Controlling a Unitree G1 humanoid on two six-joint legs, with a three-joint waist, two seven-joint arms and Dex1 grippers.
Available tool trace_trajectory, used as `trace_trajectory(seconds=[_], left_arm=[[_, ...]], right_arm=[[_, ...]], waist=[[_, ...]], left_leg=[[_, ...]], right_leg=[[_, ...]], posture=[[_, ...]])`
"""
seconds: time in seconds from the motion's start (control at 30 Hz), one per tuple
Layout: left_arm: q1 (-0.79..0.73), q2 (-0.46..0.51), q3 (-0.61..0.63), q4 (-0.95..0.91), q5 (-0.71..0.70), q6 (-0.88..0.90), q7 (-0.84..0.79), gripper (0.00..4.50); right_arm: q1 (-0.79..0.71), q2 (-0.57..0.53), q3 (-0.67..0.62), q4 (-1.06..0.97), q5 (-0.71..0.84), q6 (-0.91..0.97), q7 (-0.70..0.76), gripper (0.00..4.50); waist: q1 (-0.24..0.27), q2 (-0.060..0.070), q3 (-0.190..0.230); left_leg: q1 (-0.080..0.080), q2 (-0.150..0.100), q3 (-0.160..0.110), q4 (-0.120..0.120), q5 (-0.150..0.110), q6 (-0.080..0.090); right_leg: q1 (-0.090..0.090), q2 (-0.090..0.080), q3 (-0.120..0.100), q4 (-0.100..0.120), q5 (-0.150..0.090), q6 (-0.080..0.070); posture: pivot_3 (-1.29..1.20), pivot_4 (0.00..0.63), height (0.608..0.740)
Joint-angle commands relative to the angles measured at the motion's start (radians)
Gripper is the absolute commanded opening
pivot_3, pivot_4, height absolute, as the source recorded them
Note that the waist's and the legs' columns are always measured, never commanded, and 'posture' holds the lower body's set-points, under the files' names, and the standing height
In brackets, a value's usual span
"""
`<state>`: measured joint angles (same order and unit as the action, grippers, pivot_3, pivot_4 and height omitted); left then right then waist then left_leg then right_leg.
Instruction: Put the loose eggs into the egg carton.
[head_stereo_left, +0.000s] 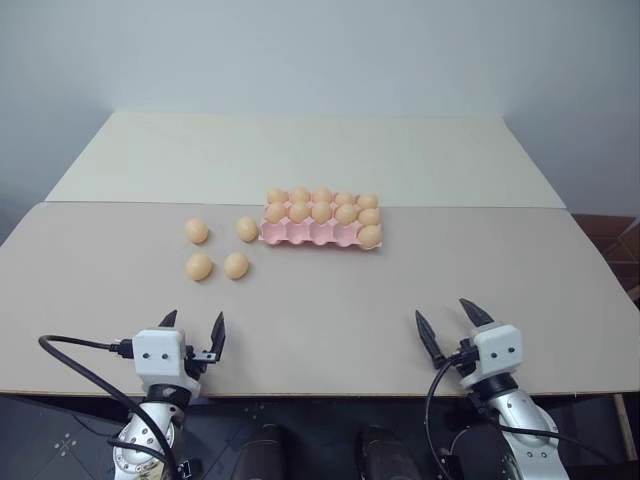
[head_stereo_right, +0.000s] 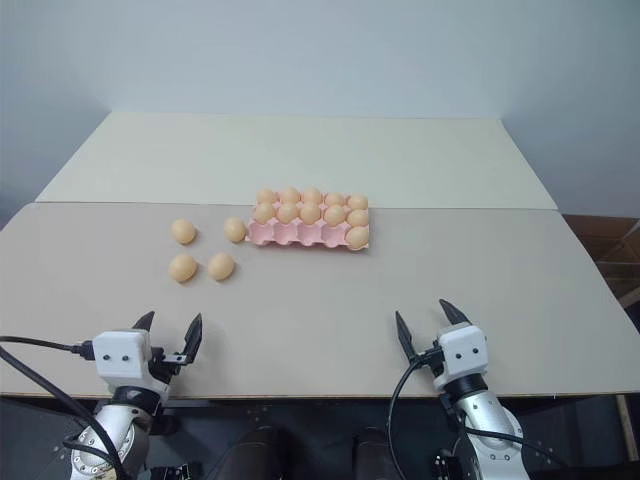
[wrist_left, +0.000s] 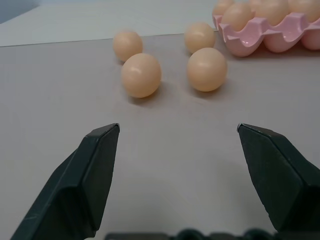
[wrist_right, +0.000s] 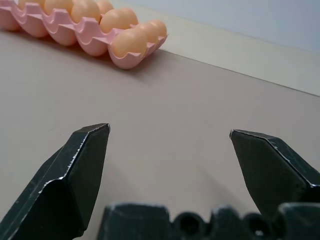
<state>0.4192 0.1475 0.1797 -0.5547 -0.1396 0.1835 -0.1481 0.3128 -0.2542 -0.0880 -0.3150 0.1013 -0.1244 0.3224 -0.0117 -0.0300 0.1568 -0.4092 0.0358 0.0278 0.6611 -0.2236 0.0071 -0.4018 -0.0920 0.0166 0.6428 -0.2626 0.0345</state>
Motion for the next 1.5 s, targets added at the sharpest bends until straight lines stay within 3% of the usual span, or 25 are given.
trace_trajectory(seconds=[0.03,0.23,0.37,0.53,0.63,1.03,1.23,1.5], left_arm=[[-0.001,0.022,0.034,-0.060,-0.044,0.059,-0.012,4.09],[-0.030,0.110,0.096,-0.062,-0.129,0.152,-0.078,4.09],[-0.040,0.143,0.123,-0.060,-0.130,0.182,-0.079,4.09],[-0.036,0.165,0.128,-0.070,-0.131,0.202,-0.090,4.09],[-0.047,0.184,0.128,-0.094,-0.141,0.268,-0.084,4.09],[-0.252,0.297,0.206,-0.145,-0.262,0.661,-0.043,4.09],[-0.367,0.371,0.199,-0.023,-0.240,0.679,-0.069,4.09],[-0.511,0.401,0.138,0.156,-0.193,0.632,-0.086,4.09]], right_arm=[[-0.004,-0.015,0.004,-0.065,0.028,-0.016,0.026,4.50],[-0.081,-0.116,0.040,-0.246,0.147,0.197,0.127,4.50],[-0.123,-0.270,0.040,-0.360,0.277,0.376,0.256,4.50],[-0.195,-0.451,0.001,-0.405,0.431,0.513,0.403,4.50],[-0.268,-0.500,-0.009,-0.393,0.462,0.532,0.445,4.50],[-0.478,-0.493,0.054,-0.372,0.456,0.674,0.371,4.50],[-0.545,-0.418,0.138,-0.344,0.389,0.675,0.304,4.50],[-0.607,-0.364,0.202,-0.354,0.339,0.703,0.267,4.50]], waist=[[0.000,0.000,0.000],[-0.002,0.000,0.000],[0.001,0.000,0.000],[0.003,-0.002,0.001],[0.002,-0.003,0.001],[0.008,-0.004,0.001],[0.007,-0.004,0.001],[0.009,-0.004,0.001]], left_leg=[[0.000,0.000,0.000,0.000,0.000,0.000],[0.001,0.001,0.000,0.000,0.000,0.000],[0.001,0.000,-0.001,0.000,0.000,0.000],[0.001,0.000,0.000,0.000,0.000,0.000],[0.001,0.000,0.000,0.000,0.000,0.000],[0.001,-0.001,0.000,0.000,0.000,0.000],[0.001,-0.001,0.000,0.000,0.000,0.000],[0.000,-0.002,0.000,0.000,0.000,0.000]], right_leg=[[0.000,0.000,0.000,0.000,0.000,0.000],[0.000,0.001,0.000,0.001,0.000,0.000],[0.000,0.001,0.000,0.000,0.003,0.002],[0.001,0.000,-0.001,0.000,0.003,0.003],[0.001,0.001,-0.001,0.000,0.001,0.000],[0.001,0.001,-0.001,0.000,0.005,0.006],[0.000,0.002,-0.001,0.000,0.006,0.006],[0.000,0.001,-0.001,0.001,0.006,0.006]], posture=[[0.00,0.150,0.740],[0.00,0.150,0.740],[0.00,0.150,0.740],[0.00,0.150,0.740],[0.00,0.150,0.740],[0.00,0.150,0.740],[0.00,0.150,0.740],[0.00,0.150,0.740]])
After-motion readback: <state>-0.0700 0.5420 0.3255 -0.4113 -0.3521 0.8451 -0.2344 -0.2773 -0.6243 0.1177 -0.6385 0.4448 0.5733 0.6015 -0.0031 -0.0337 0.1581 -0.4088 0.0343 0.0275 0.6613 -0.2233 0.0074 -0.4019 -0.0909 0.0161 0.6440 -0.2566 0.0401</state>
